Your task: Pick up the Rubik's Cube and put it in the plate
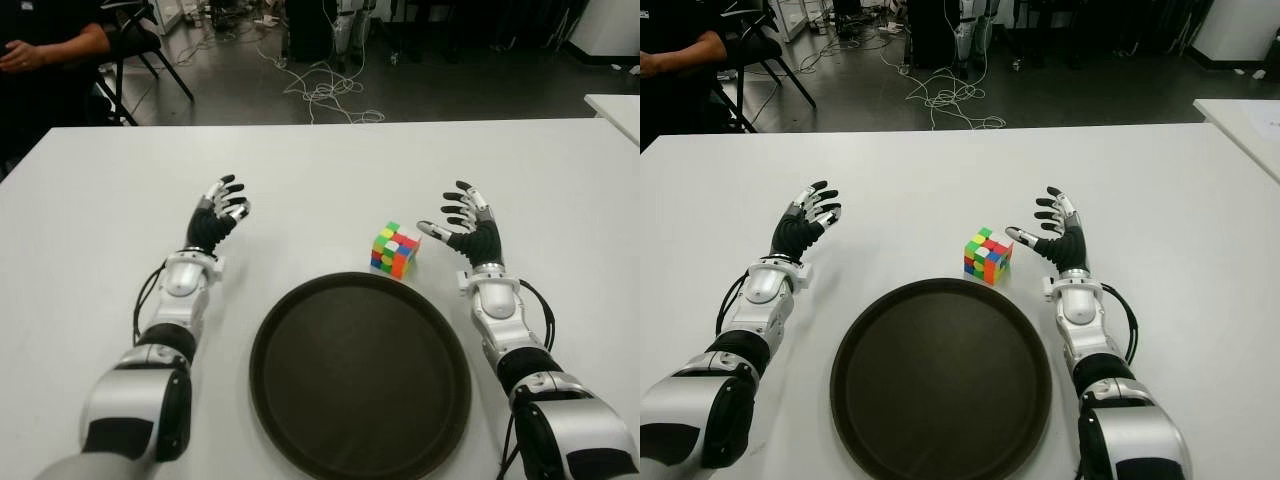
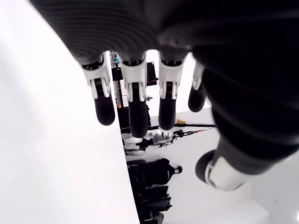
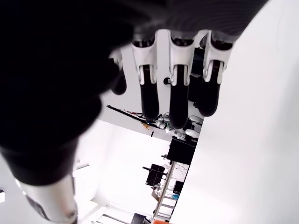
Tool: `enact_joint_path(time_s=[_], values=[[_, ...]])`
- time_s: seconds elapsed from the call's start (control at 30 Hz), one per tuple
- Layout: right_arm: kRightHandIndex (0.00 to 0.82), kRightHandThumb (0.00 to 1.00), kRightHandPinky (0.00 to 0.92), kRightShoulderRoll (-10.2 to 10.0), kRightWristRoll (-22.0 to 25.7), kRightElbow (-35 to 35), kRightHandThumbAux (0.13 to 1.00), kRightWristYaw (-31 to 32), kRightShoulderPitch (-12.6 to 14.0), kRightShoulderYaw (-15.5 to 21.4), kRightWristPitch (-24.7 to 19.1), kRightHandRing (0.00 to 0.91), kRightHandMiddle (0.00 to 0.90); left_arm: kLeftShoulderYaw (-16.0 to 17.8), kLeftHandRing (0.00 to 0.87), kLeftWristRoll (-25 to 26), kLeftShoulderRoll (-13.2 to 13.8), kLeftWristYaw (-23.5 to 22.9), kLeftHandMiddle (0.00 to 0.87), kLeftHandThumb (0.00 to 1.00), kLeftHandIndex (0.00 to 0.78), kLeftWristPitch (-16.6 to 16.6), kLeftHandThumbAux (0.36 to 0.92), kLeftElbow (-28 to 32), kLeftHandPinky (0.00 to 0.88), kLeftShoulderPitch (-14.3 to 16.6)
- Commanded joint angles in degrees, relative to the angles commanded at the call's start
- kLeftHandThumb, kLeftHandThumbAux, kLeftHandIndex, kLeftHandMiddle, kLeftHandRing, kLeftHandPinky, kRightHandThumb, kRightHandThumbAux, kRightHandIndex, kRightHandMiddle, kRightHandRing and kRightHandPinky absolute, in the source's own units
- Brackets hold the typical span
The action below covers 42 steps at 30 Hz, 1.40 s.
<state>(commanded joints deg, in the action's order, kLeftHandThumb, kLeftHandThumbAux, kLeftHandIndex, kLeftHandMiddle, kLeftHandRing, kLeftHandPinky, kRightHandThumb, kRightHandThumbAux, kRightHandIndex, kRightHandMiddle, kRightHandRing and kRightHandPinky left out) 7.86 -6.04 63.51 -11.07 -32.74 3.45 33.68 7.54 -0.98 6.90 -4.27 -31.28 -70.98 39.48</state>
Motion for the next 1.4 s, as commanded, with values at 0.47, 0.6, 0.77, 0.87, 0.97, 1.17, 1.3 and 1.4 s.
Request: enact_joint_path(time_s=[0.47,0.6,0.77,0.87,0.97,1.17,1.3,1.4], values=[[0.163,0.0,0.31,0.2,-0.4,0.2,0.767,-0.3,0.1,-0.3,1.1,0.289,0.267,-0.3,0.199,-0.4,0.2,0.2,0.197,0.182,0.121,-0.1,0.727,0.0,0.202,0.0],[0.165,0.0,0.305,0.2,-0.4,0.2,0.767,-0.2,0.0,-0.3,1.0,0.287,0.266,-0.3,0.195,-0.5,0.2,0.4,0.192,0.183,0.114,0.0,0.727,0.0,0.204,0.0],[0.165,0.0,0.303,0.1,-0.3,0.2,0.775,-0.2,0.0,-0.2,0.8,0.287,0.267,-0.3,0.196,-0.6,0.2,0.5,0.193,0.183,0.118,-0.1,0.729,0.0,0.2,0.0],[0.165,0.0,0.302,0.2,-0.7,0.2,0.781,-0.5,0.0,-0.5,0.7,0.288,0.269,-0.3,0.196,-0.6,0.2,0.5,0.192,0.182,0.119,0.0,0.728,0.0,0.198,0.0],[0.163,0.001,0.303,0.4,-1.0,0.4,0.783,-0.7,-0.1,-0.7,0.5,0.288,0.27,-0.3,0.196,-0.5,0.2,0.4,0.192,0.183,0.119,0.1,0.723,0.0,0.195,0.0],[0.161,0.005,0.31,0.3,-0.8,0.8,0.781,-0.5,-0.2,-0.5,0.6,0.288,0.269,-0.2,0.192,-0.4,0.2,0.2,0.192,0.183,0.121,0.1,0.716,-0.1,0.192,0.0],[0.157,0.002,0.314,0.4,-0.8,0.9,0.778,-0.5,-0.3,-0.5,0.8,0.289,0.266,-0.3,0.193,-0.5,0.3,0.0,0.191,0.18,0.117,0.1,0.724,-0.1,0.202,0.0],[0.157,0.0,0.308,0.4,-0.8,0.9,0.777,-0.5,-0.3,-0.5,0.8,0.287,0.265,-0.3,0.192,-0.5,0.3,-0.1,0.191,0.181,0.116,0.1,0.726,-0.1,0.195,0.0]])
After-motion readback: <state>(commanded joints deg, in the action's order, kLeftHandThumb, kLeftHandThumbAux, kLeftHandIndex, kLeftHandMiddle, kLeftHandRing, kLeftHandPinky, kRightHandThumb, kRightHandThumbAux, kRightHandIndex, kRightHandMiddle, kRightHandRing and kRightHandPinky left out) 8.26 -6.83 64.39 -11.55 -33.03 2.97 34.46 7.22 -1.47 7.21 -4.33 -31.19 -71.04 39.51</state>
